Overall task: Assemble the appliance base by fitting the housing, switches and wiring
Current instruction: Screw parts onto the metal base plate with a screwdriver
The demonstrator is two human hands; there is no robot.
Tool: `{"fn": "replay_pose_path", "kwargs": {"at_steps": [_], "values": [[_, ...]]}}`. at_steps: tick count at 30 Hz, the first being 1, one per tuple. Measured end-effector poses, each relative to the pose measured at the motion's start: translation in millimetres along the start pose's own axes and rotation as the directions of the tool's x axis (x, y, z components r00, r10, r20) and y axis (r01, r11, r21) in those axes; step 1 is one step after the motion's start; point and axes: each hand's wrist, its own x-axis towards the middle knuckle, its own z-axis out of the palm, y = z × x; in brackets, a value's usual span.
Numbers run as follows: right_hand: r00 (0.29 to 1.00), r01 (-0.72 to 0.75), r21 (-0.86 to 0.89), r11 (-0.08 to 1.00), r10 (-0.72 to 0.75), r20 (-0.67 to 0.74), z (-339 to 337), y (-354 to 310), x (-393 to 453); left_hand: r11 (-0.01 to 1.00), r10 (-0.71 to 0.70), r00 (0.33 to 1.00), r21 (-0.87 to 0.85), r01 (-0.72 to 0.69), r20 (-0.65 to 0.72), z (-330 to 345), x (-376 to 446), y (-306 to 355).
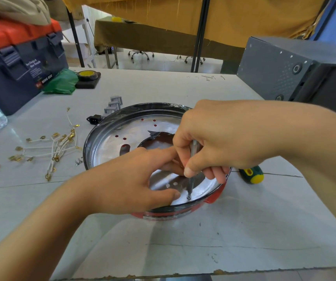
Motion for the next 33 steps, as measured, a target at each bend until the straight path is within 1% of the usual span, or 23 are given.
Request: {"fn": "replay_pose_path", "kwargs": {"at_steps": [3, 5, 7, 10, 12, 14, 16, 18, 21, 23, 26, 33], "values": [[0.999, -0.029, -0.027, 0.999, 0.028, -0.028, 1.8, -0.4, -2.8, 1.0, 0.0, 1.0, -0.016, 0.0, 0.005, 0.3, -0.5, -0.7], [0.999, -0.021, -0.059, 0.998, 0.018, -0.04, 3.4, -0.3, -2.8, 1.0, -0.005, 1.0, -0.023, 0.006, 0.006, 0.5, -0.4, -0.9], [1.0, -0.011, -0.059, 0.998, 0.009, -0.019, 3.2, -0.7, -2.9, 1.0, -0.01, 1.0, -0.018, 0.01, 0.006, 0.7, -0.2, -0.9], [0.997, 0.02, -0.048, 0.999, -0.017, 0.075, -1.5, 0.0, -5.5, 1.0, -0.007, 1.0, 0.004, 0.007, -0.007, 0.7, -0.1, -1.4], [0.992, 0.053, -0.079, 0.995, -0.044, 0.115, -3.9, 0.4, -7.5, 1.0, -0.007, 1.0, 0.014, 0.008, -0.011, 0.6, 0.1, -1.3], [0.989, 0.103, -0.112, 0.988, -0.09, 0.119, -4.3, 1.0, -7.3, 1.0, -0.002, 1.0, 0.009, 0.003, -0.013, 0.4, 0.2, -1.1], [0.989, 0.128, -0.122, 0.984, -0.117, 0.092, -4.5, 2.3, -5.1, 1.0, 0.001, 1.0, 0.02, -0.001, -0.013, 0.4, 0.2, -1.1], [0.99, 0.122, -0.101, 0.987, -0.114, 0.084, -6.7, 4.0, -3.2, 1.0, 0.01, 1.0, 0.03, -0.009, -0.015, 0.8, -0.2, -1.7], [0.989, 0.113, -0.071, 0.991, -0.105, 0.108, -8.0, 6.5, -2.5, 0.999, 0.029, 0.999, 0.043, -0.028, -0.021, 1.2, -0.4, -2.0], [0.992, 0.118, -0.103, 0.988, -0.112, 0.062, -3.2, 8.9, -1.3, 0.998, 0.036, 0.999, 0.044, -0.035, -0.021, 1.3, -0.6, -1.6], [0.991, 0.107, -0.184, 0.977, -0.12, -0.062, 5.9, 13.7, 0.6, 0.998, 0.048, 0.999, 0.041, -0.047, -0.016, 1.1, -0.7, -1.0], [0.989, 0.02, -0.159, 0.987, -0.043, -0.145, 12.9, 18.4, 5.8, 0.999, -0.003, 1.0, 0.048, 0.003, -0.014, 1.5, -1.3, -2.4]]}}
